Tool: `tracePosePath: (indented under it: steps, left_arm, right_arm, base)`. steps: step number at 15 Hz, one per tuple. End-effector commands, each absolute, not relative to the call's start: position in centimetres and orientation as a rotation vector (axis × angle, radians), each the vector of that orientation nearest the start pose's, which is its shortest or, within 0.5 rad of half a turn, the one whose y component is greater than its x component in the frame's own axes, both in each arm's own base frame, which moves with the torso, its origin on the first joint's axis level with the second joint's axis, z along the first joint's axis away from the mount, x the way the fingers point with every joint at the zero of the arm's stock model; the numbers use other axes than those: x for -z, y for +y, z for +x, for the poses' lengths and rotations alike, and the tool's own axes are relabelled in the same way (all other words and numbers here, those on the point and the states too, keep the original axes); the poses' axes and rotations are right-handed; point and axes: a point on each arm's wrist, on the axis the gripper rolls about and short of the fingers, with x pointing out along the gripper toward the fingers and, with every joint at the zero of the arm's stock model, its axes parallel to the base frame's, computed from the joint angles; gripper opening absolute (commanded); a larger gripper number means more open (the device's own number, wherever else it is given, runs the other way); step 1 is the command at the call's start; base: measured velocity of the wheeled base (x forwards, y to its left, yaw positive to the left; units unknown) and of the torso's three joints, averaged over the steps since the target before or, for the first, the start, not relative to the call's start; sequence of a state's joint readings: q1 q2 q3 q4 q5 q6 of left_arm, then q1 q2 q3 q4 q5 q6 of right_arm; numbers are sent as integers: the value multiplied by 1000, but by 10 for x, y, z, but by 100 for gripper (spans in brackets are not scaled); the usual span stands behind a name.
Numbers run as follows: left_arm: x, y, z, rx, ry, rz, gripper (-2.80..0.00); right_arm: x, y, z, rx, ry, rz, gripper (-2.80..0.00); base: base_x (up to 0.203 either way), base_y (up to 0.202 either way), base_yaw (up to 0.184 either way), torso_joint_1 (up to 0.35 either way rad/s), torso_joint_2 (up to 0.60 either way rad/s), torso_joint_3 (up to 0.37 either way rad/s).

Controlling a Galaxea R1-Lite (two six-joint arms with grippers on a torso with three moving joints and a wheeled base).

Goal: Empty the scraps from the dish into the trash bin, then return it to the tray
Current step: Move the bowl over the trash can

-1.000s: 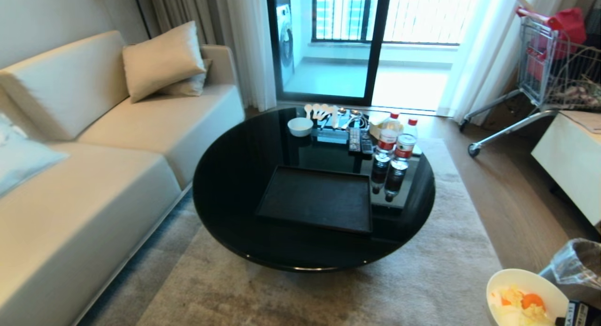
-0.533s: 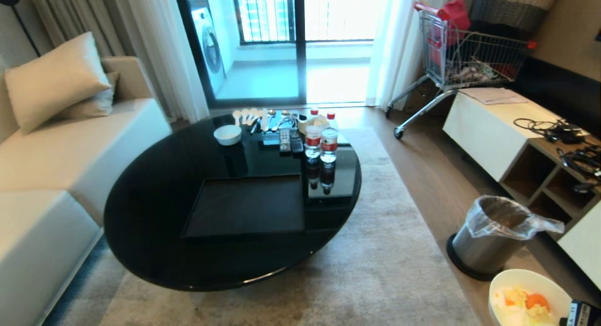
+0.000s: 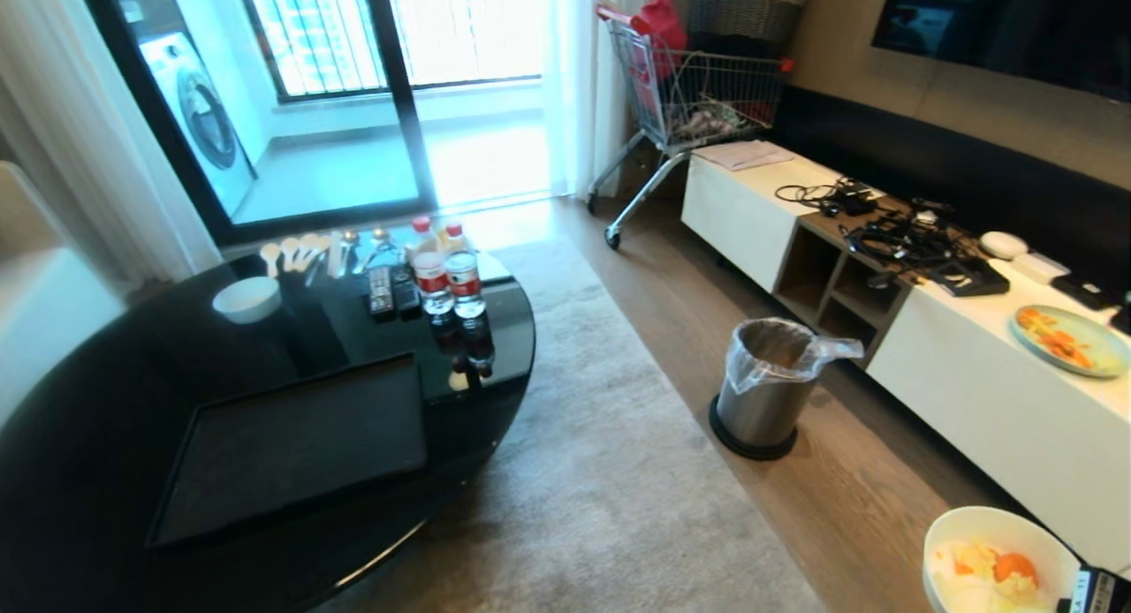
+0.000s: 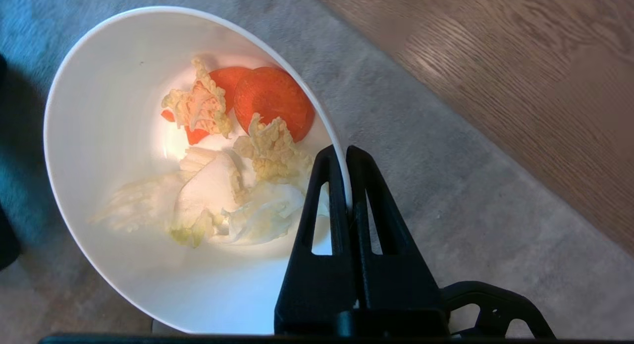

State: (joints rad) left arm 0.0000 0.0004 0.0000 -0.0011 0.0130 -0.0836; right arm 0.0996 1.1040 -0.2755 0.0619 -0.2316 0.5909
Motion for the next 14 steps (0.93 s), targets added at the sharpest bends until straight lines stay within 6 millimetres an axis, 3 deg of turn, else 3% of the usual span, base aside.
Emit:
tracePosePath:
  steps: [1,9,14]
  left_arm:
    - [-76,0,-23,-14,-2,-84,-280]
    - [-76,0,-23,-14,-2,-84,-280]
    - [-76,0,-23,-14,-2,-84,-280]
  right_arm:
    - [-110,5,102,382,810,407,-280]
    - [-108,5,101,384,811,406,-280]
    - [-110,5,100,380,802,407,-280]
  base:
    - [2,12,-166,11,6,2]
    - [0,11,-156,1,2,1]
    - [-1,1,-12,0,0,1]
